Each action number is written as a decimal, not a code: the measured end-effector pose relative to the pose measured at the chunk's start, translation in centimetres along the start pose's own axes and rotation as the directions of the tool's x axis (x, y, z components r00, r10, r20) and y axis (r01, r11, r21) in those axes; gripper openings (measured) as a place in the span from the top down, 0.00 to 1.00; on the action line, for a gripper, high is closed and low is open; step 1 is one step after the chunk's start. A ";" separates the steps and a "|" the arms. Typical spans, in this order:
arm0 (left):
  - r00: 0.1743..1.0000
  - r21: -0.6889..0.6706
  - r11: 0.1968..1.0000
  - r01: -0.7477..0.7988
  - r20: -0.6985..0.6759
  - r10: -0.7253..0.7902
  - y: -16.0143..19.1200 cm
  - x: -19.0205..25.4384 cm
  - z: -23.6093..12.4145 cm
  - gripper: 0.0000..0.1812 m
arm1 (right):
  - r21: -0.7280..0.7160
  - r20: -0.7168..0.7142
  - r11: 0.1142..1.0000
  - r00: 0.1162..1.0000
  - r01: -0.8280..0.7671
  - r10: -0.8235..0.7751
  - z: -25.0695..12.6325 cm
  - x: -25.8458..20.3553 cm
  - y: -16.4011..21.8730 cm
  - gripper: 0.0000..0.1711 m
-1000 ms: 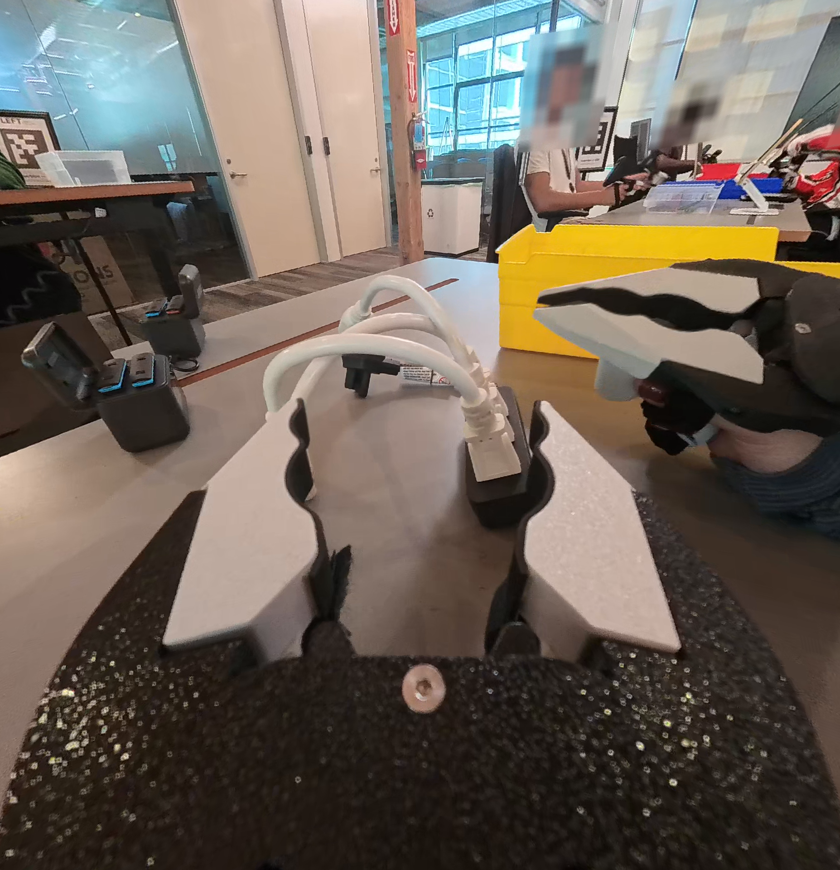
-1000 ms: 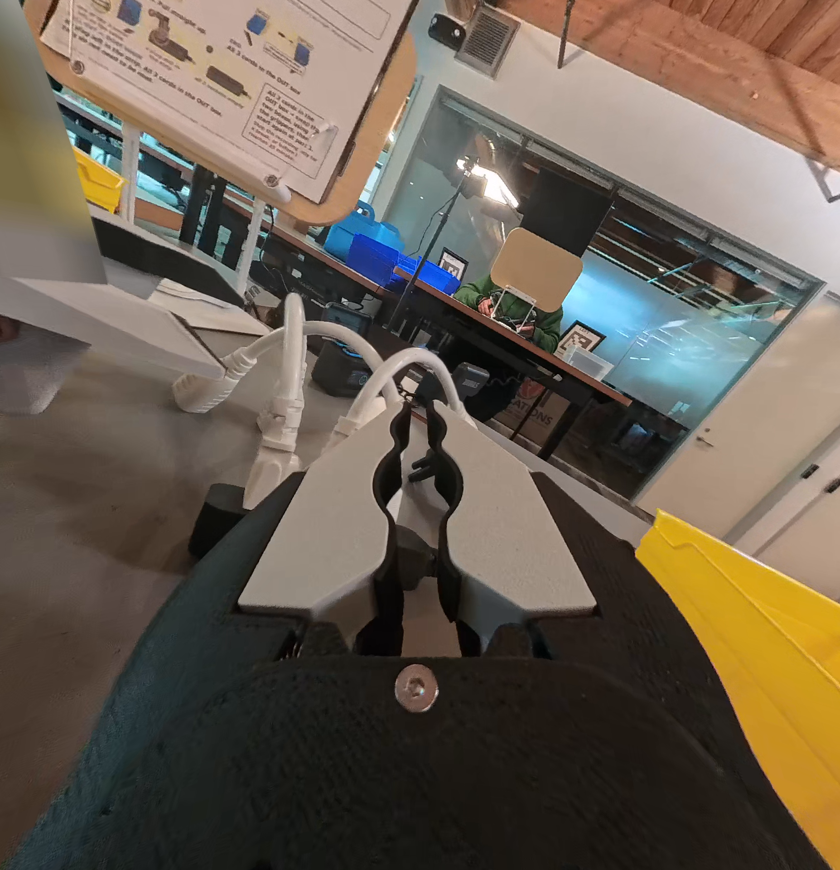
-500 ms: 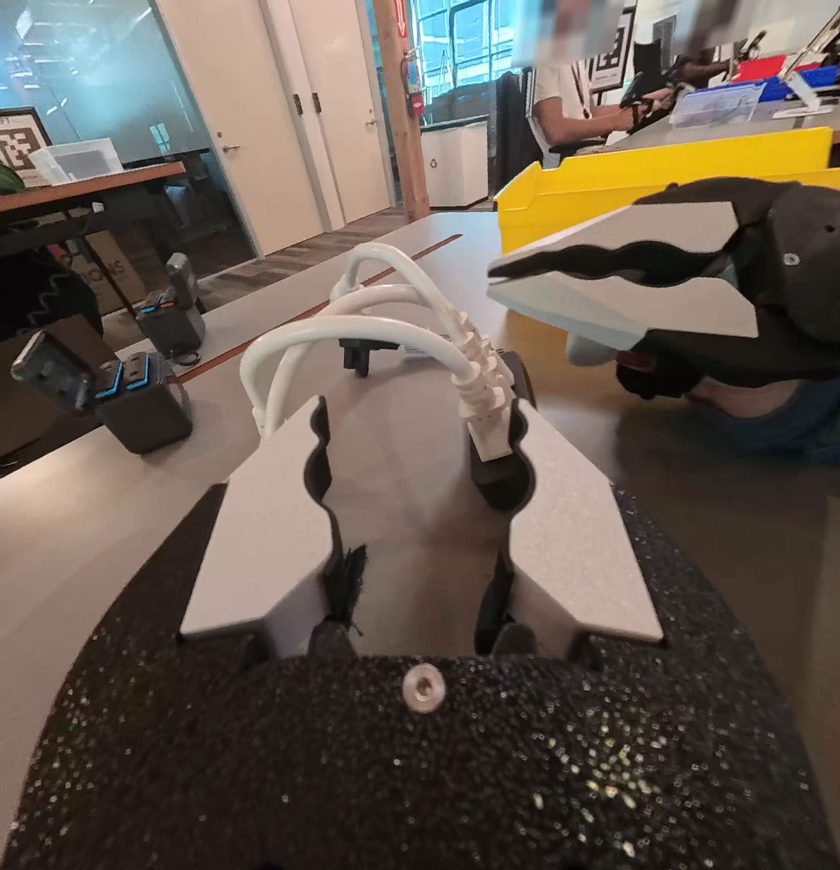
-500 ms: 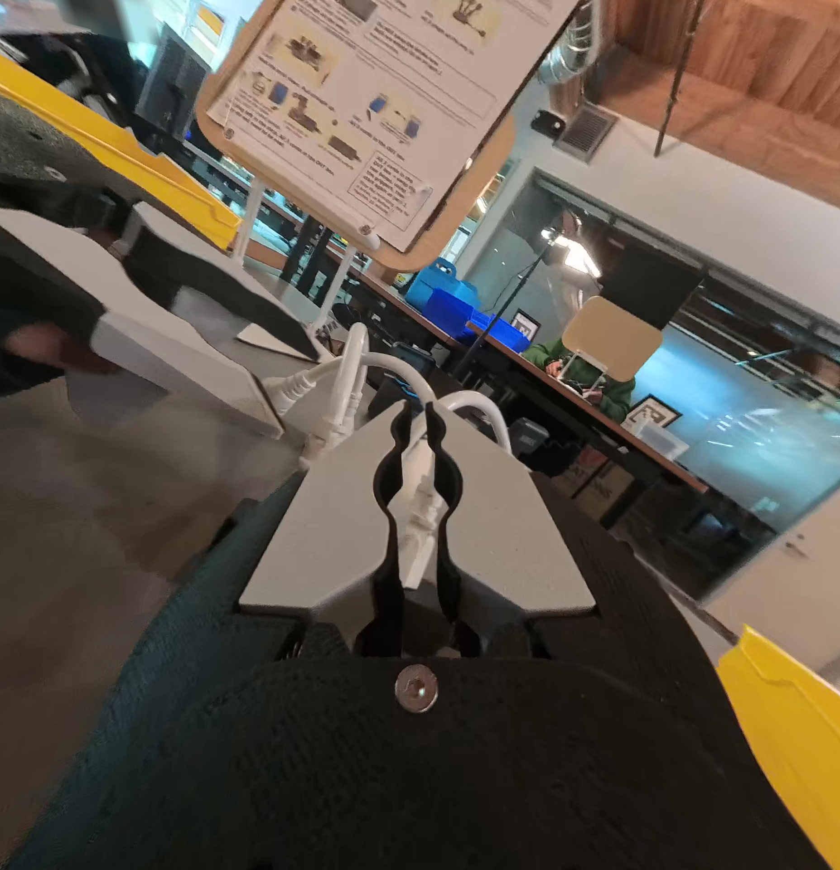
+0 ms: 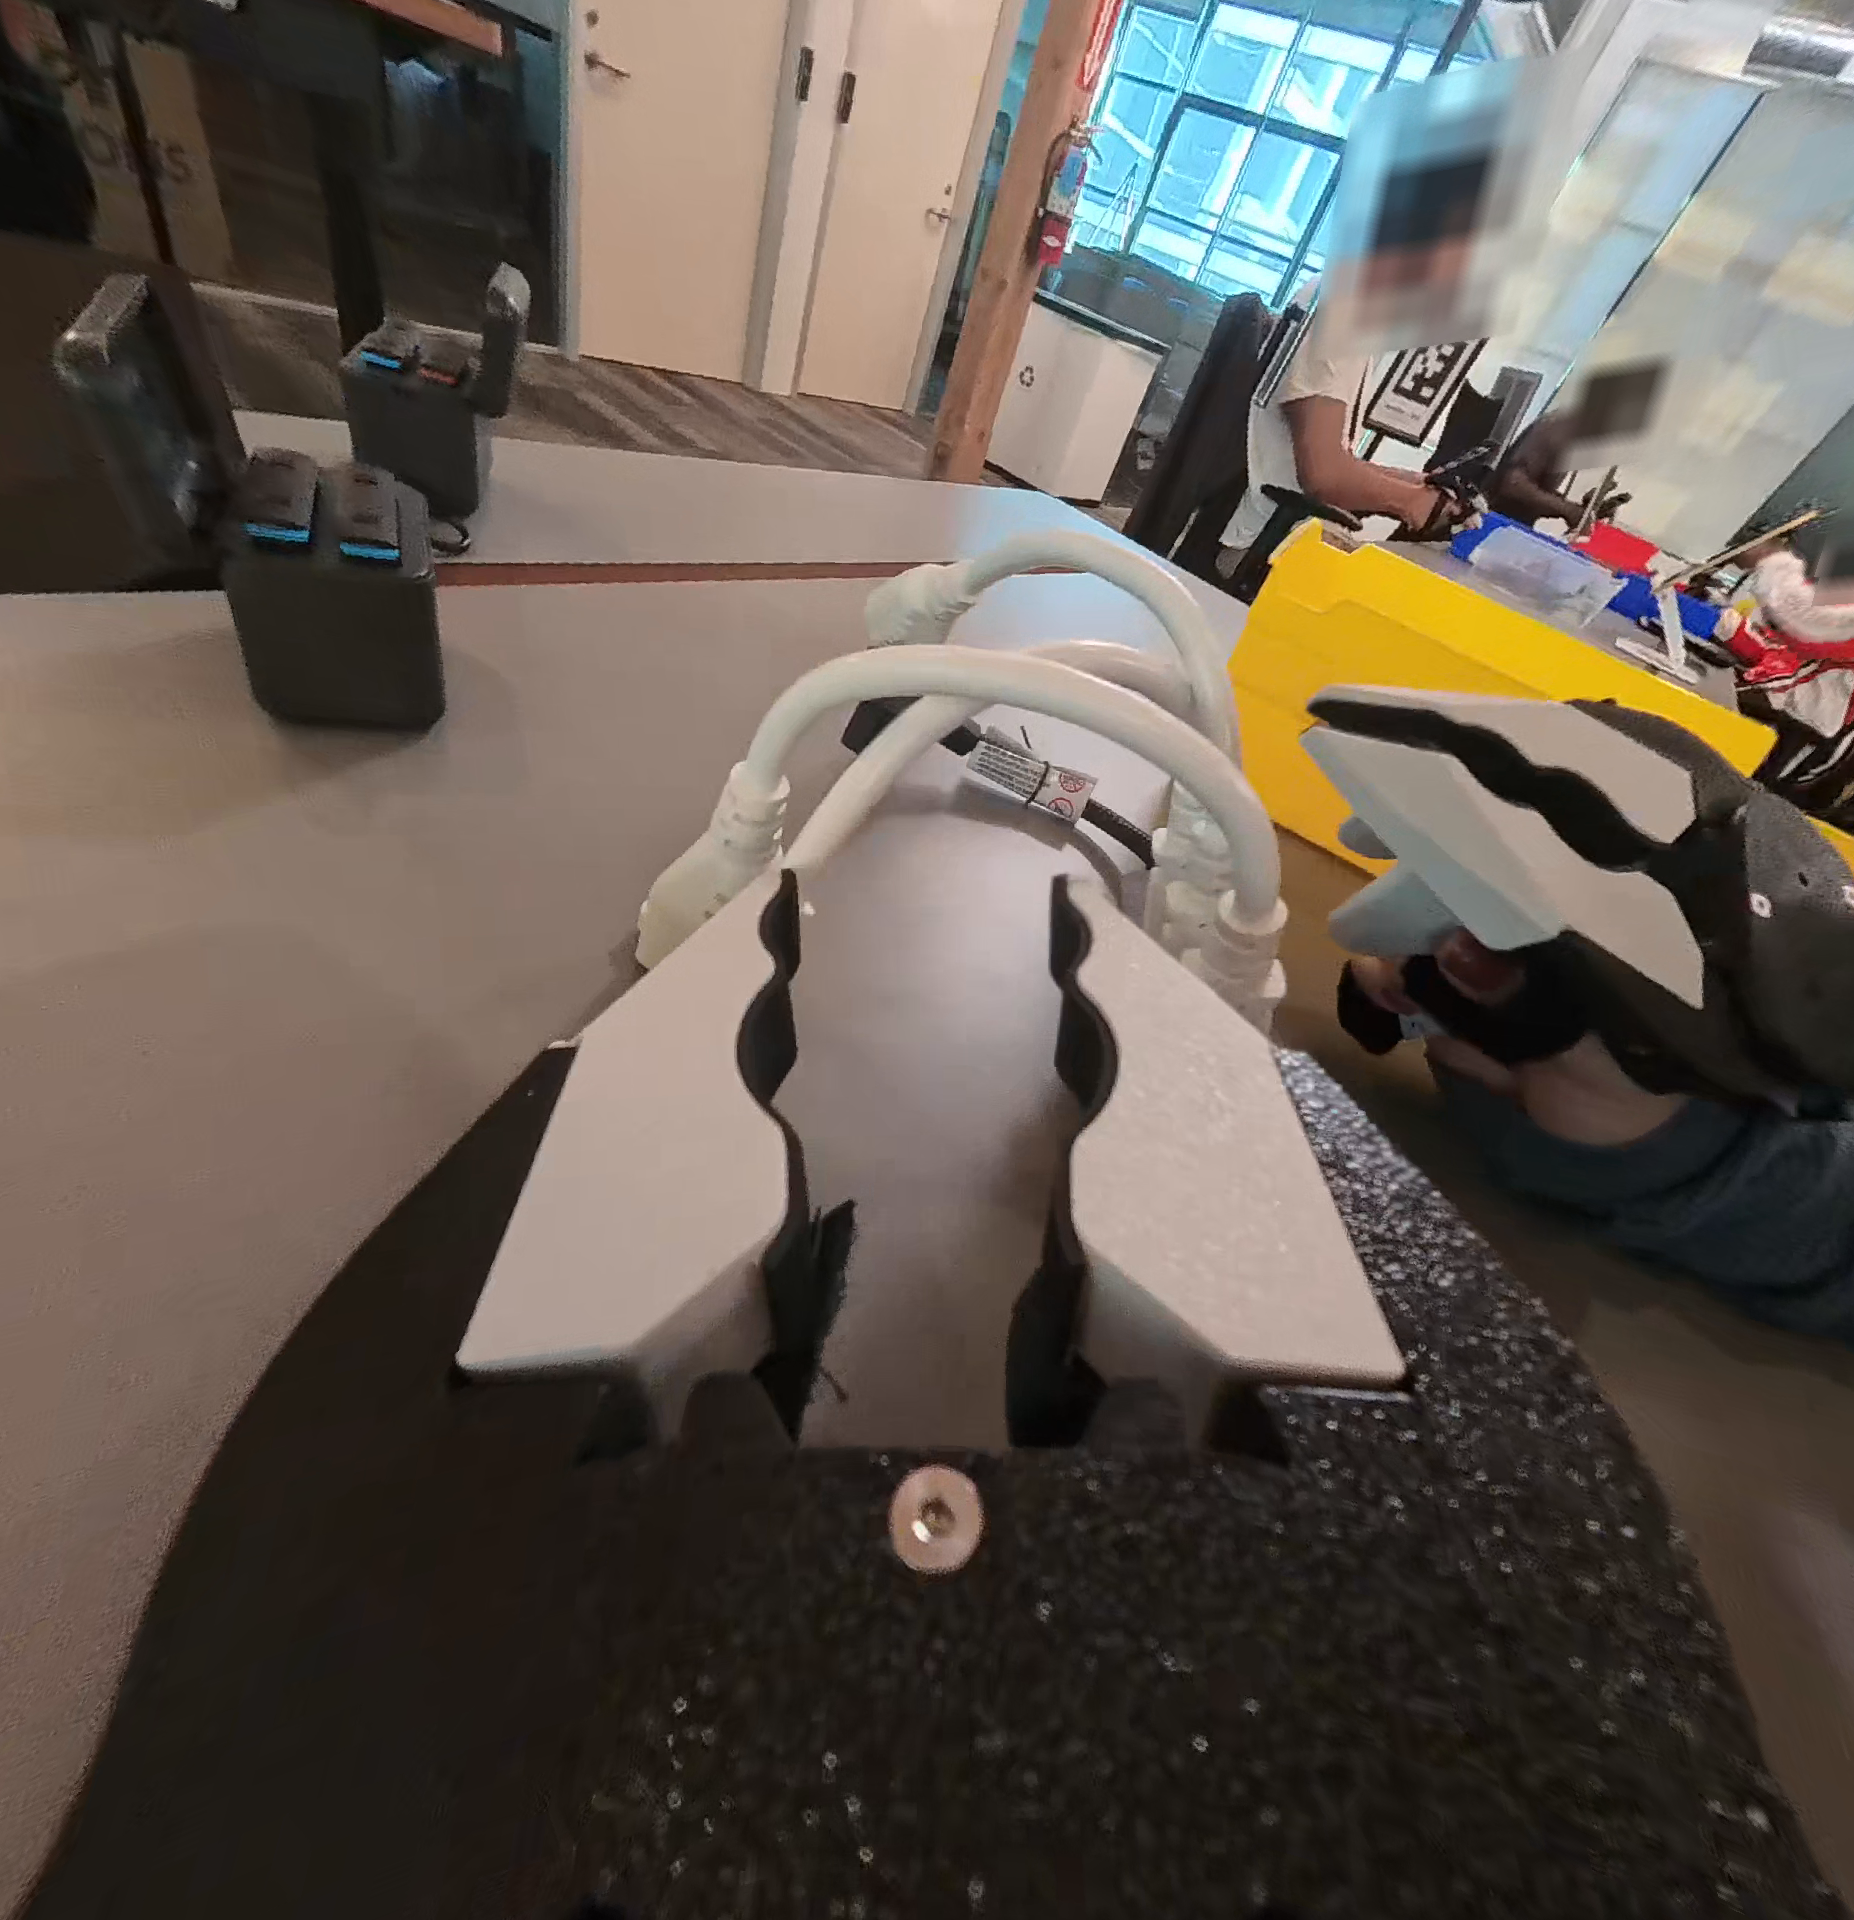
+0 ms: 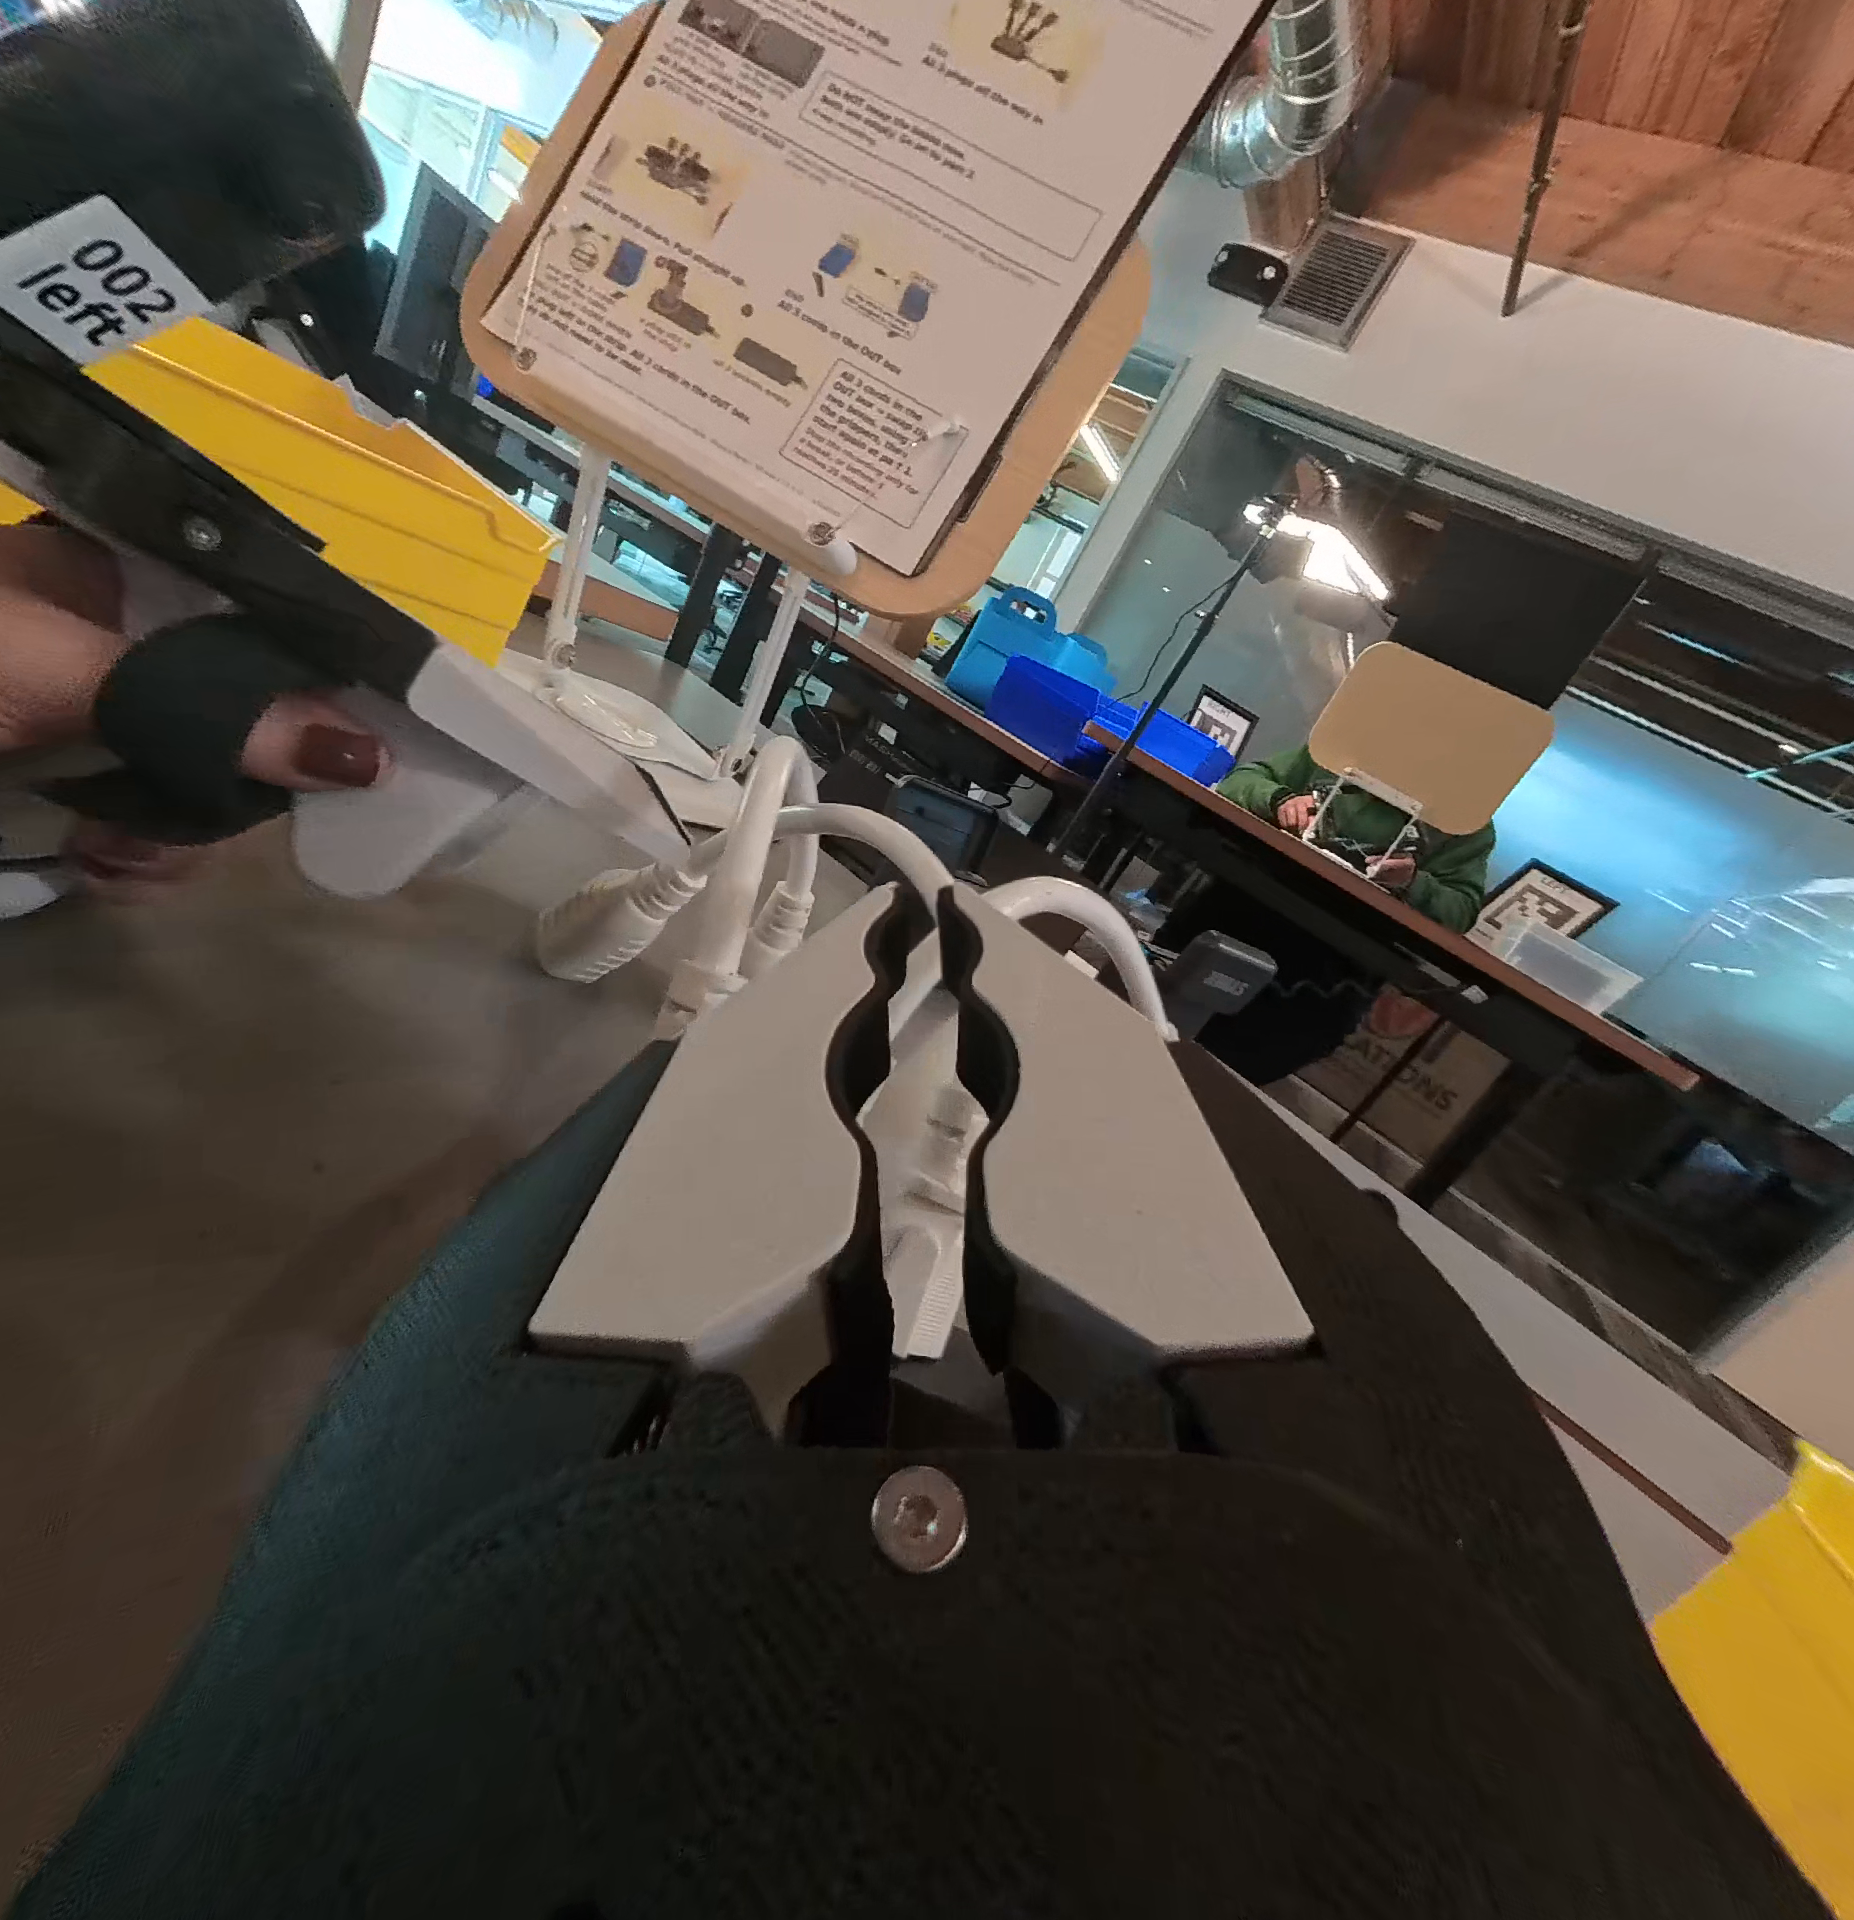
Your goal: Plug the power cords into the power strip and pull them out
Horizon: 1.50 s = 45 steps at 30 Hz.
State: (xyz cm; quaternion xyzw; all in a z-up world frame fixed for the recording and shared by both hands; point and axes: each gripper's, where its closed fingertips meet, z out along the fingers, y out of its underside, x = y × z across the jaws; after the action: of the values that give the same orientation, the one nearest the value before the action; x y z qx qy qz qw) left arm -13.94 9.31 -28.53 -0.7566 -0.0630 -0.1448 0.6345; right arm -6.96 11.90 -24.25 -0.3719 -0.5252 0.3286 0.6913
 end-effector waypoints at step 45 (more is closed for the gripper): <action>0.959 -0.051 0.995 -0.081 -0.275 0.064 1.0 4.3 -0.2 0.69 | -0.259 0.377 0.915 0.840 -0.310 0.391 -1.2 -3.4 1.8 0.85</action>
State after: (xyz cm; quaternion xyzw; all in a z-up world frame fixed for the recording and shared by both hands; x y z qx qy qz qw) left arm -9.63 8.56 -28.20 -0.7504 0.0573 -0.2265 0.6183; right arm -6.67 9.73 -27.71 -0.4456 -0.6130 0.4713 0.4511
